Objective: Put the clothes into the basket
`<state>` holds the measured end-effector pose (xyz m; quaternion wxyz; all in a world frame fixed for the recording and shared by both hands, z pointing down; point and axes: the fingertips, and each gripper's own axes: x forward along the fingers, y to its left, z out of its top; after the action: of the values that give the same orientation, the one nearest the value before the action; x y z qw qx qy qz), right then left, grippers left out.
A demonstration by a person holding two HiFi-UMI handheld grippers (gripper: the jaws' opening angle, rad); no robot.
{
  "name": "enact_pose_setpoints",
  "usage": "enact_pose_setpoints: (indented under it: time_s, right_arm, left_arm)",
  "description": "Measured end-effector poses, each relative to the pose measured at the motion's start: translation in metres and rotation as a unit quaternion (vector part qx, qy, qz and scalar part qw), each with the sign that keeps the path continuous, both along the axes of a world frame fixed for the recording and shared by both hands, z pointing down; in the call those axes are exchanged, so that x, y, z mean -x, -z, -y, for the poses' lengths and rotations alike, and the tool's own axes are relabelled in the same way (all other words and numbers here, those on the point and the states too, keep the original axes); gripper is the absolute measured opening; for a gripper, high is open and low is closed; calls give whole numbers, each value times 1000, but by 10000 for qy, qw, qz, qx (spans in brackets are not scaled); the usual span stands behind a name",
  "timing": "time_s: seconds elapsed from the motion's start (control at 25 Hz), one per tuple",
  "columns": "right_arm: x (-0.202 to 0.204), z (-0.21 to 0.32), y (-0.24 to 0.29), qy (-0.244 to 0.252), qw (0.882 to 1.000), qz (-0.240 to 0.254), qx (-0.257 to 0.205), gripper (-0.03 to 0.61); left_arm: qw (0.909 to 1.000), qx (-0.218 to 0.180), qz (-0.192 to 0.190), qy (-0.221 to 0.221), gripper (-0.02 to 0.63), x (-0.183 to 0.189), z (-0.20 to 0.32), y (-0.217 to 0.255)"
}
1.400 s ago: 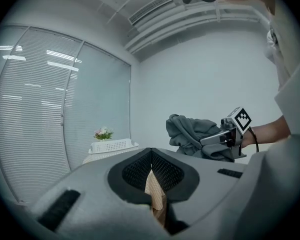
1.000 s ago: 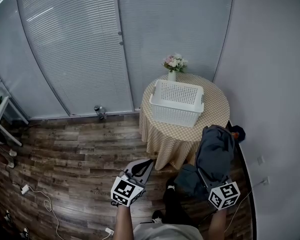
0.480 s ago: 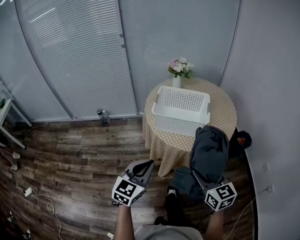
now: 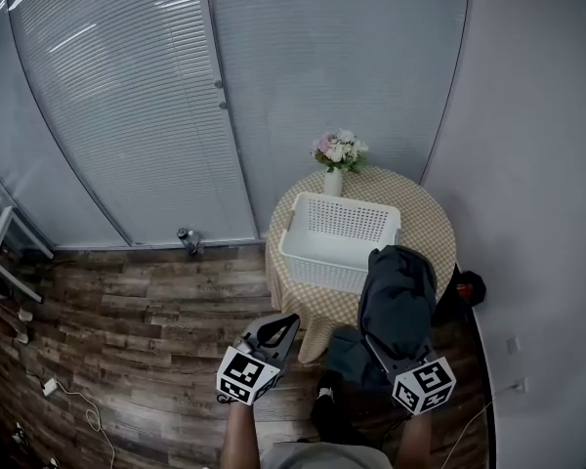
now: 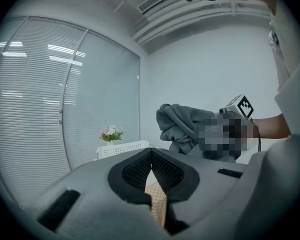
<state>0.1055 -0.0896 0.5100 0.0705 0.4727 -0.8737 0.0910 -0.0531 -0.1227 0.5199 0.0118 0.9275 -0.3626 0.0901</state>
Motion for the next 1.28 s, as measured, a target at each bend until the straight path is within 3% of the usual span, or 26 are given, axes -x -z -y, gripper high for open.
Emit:
enact_pose_setpoints:
  time_s: [0.44, 0.64, 1.04, 1.28]
  right_arm:
    - [-23, 91, 12, 317, 9992, 236, -115, 229]
    - [-28, 125, 9, 454, 9986, 255, -112, 229]
    - [-35, 161, 24, 450, 9983, 322, -192, 229]
    - [-31, 189, 38, 352, 9986, 224, -324, 229]
  left_arm:
    - [9995, 170, 13, 264, 14, -27, 92, 9]
    - [9992, 135, 210, 312, 14, -36, 119, 8]
    - [9987, 111, 490, 86, 14, -57, 150, 4]
    - [9992, 148, 348, -98, 14, -62, 184, 1]
